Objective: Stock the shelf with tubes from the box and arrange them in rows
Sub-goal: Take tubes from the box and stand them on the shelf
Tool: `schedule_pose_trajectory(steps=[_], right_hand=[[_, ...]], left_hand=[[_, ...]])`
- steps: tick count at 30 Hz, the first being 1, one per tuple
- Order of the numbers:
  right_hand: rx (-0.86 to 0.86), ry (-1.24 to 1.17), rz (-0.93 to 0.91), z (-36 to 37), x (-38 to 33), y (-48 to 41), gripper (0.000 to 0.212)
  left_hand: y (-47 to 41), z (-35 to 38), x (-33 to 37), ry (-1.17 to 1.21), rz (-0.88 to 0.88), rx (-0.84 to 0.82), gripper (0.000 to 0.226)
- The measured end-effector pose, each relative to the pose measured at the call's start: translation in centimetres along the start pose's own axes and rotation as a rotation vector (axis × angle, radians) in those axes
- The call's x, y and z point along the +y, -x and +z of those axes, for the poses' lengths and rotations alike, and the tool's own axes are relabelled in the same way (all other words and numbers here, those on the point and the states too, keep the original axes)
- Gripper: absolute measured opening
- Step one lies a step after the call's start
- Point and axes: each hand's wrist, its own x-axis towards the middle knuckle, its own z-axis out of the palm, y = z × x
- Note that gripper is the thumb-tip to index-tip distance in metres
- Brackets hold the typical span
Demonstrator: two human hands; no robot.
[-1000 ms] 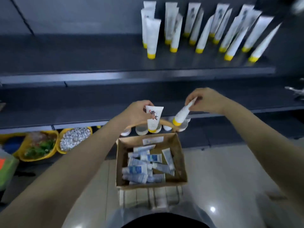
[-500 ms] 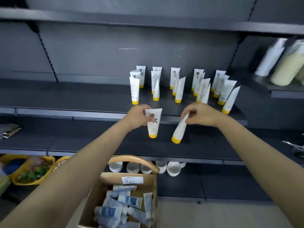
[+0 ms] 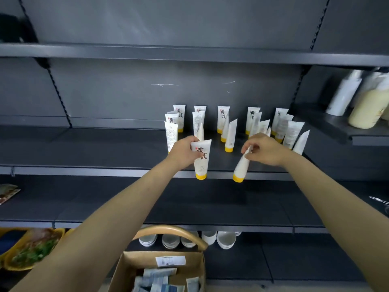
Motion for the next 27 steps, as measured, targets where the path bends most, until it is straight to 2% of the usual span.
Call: schedule_pose_trajectory(steps=[5, 9, 16, 27], right_hand=[[0.172, 0.006, 0.031, 0.6, -0.2, -2.2, 0.019], [0.219, -0.005, 0.021, 0.9, 0.7, -5.0, 0.019], [0.161, -0.003, 0.035, 2.0, 4.2, -10.0, 0.020], [0.139, -0.043, 0.033, 1.9, 6.3, -12.2, 0.020]], left_hand=[[-2.4, 0.4, -1.1, -0.002, 0.040, 0.055, 0.022], [-5.2, 0.7, -1.6, -0.026, 0.028, 0.071, 0.024], [-9.9, 2.5, -3.2, -0.050, -0.043, 0.106, 0.027], [-13.1, 3.1, -3.4, -0.081, -0.058, 0.123, 0.028]])
